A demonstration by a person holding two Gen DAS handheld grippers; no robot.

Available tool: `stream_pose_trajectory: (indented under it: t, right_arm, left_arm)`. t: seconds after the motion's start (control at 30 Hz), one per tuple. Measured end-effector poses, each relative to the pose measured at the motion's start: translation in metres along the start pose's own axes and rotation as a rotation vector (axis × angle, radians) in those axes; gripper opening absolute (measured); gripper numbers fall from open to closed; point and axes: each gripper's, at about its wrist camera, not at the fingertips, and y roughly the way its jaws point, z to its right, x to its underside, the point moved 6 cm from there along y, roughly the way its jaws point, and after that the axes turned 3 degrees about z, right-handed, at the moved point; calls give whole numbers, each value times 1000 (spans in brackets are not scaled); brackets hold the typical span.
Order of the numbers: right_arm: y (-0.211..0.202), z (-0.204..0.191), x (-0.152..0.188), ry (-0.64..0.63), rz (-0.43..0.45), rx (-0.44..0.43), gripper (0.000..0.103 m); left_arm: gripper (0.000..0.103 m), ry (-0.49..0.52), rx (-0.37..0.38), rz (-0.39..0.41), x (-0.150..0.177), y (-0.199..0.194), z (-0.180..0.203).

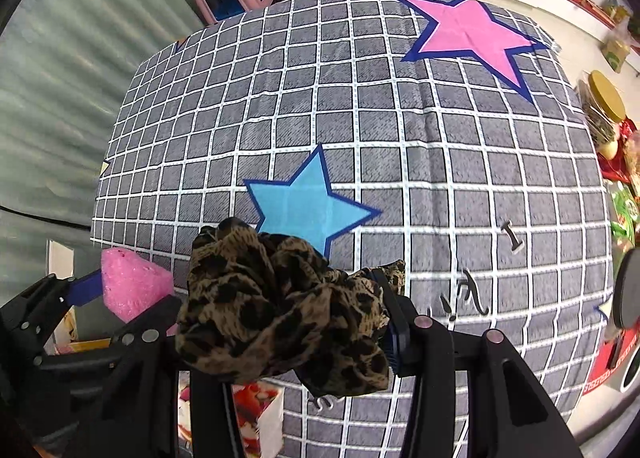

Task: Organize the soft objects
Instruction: 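Lift the pink sponge with left tool while right tool lifts the leopard scrunchie toward the box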

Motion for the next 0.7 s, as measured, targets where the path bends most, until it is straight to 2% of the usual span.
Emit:
stream_pose_trajectory:
  t: [0.1, 0.7]
  right_arm:
    - [-9, -3, 9, 10, 6, 11, 48]
    - [-57, -35, 95, 112, 25, 74, 48]
  left_arm:
    - [72, 45, 4, 12, 6, -18, 12]
    - [72, 213, 90, 94, 57, -74, -2]
